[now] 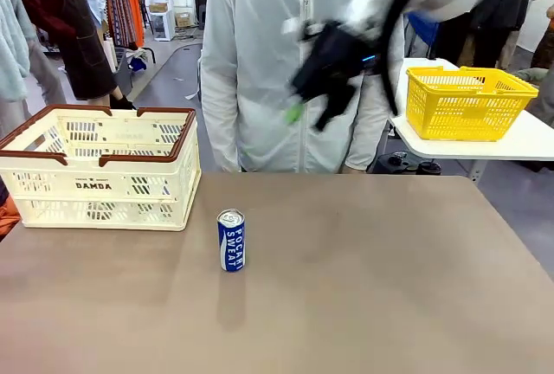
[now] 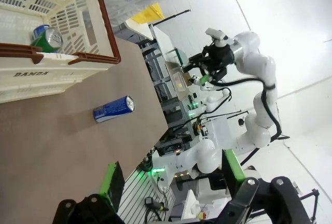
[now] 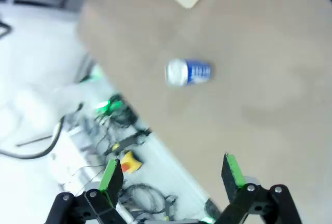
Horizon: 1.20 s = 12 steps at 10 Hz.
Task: Place the drinks into the Shopping basket.
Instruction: Pick up one drink and place it into the Shopping basket.
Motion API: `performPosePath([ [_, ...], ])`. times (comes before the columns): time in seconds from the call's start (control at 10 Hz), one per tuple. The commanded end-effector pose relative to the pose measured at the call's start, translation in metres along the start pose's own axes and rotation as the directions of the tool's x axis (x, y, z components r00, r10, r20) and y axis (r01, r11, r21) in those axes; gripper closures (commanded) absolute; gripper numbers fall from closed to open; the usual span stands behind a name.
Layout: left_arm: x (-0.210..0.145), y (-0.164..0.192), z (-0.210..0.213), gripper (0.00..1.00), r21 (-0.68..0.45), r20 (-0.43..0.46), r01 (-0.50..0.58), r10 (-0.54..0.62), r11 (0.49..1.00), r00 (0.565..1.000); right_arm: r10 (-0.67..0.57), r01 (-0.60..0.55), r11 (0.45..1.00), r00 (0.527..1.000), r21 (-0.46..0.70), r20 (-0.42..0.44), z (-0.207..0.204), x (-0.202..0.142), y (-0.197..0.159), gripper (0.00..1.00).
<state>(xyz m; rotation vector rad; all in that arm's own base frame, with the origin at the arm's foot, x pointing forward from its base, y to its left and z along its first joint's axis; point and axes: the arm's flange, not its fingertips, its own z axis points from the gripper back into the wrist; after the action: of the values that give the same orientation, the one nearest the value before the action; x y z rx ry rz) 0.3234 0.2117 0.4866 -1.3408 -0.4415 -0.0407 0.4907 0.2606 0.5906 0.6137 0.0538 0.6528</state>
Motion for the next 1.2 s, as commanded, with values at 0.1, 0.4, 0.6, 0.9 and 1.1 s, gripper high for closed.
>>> performPosePath([
  [0.1,0.000,-0.005,-0.001,0.00,-0.019,0.007,-0.009,0.009,1.000,1.000,-0.270,0.246,0.926,0.961,0.287,0.050,0.086,-0.093,-0.145,0.00],
  [0.4,0.000,-0.005,-0.001,0.00,-0.019,0.007,-0.009,0.009,1.000,1.000,-0.505,0.308,0.721,0.847,0.621,0.166,0.133,-0.242,-0.280,0.00],
  [0.6,0.000,-0.005,-0.001,0.00,-0.019,0.007,-0.009,0.009,1.000,1.000,-0.595,0.261,0.613,0.773,0.746,0.218,0.115,-0.310,-0.329,0.00],
  [0.9,0.000,-0.005,-0.001,0.00,-0.019,0.007,-0.009,0.009,1.000,1.000,-0.635,0.319,0.588,0.751,0.743,0.180,0.115,-0.343,-0.349,0.00],
  [1.1,0.000,-0.005,-0.001,0.00,-0.019,0.007,-0.009,0.009,1.000,1.000,-0.635,0.319,0.588,0.751,0.743,0.180,0.115,-0.343,-0.349,0.00],
])
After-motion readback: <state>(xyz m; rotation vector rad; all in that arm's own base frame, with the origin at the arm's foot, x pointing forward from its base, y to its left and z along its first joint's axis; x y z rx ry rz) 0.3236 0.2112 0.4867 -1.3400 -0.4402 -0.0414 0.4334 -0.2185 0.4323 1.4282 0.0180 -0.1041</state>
